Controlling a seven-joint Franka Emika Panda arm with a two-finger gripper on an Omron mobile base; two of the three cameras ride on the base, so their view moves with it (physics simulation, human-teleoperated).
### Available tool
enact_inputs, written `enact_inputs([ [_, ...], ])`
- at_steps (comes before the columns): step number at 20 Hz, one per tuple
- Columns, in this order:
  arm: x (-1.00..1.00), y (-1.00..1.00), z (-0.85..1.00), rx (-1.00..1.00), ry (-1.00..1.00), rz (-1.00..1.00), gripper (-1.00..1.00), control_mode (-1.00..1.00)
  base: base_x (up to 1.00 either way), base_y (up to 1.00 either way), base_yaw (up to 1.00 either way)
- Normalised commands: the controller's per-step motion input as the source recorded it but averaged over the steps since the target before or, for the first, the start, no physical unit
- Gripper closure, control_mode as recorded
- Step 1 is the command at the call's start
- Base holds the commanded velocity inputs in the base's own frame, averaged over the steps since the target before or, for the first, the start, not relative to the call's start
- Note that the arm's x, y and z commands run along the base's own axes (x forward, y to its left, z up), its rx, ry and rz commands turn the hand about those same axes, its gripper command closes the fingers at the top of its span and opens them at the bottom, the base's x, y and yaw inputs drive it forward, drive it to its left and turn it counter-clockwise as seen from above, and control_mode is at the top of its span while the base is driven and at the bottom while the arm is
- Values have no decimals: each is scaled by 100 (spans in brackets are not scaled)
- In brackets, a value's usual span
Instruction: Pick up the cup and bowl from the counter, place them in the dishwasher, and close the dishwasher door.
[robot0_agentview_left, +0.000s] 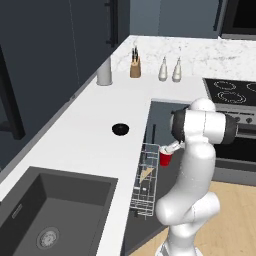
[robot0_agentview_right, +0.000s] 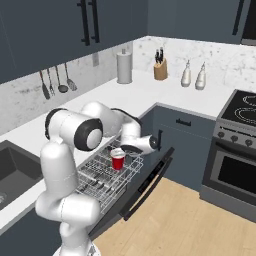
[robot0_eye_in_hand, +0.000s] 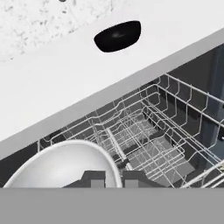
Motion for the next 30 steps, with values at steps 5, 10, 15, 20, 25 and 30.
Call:
enact_inputs([
  [5, 11, 32, -16, 8, -11, 4, 100, -100, 0, 0, 0],
  [10, 20, 11, -25, 8, -2, 5, 100, -100, 0, 0, 0],
  [15, 15, 27, -42, 5, 0, 4, 100, -100, 0, 0, 0],
  [20, 0, 50, -25, 0, 0, 0, 100, -100, 0, 0, 0],
  [25, 2, 36, -42, 0, 0, 0, 100, -100, 0, 0, 0],
  [30, 1, 33, -46, 0, 0, 0, 100, -100, 0, 0, 0],
])
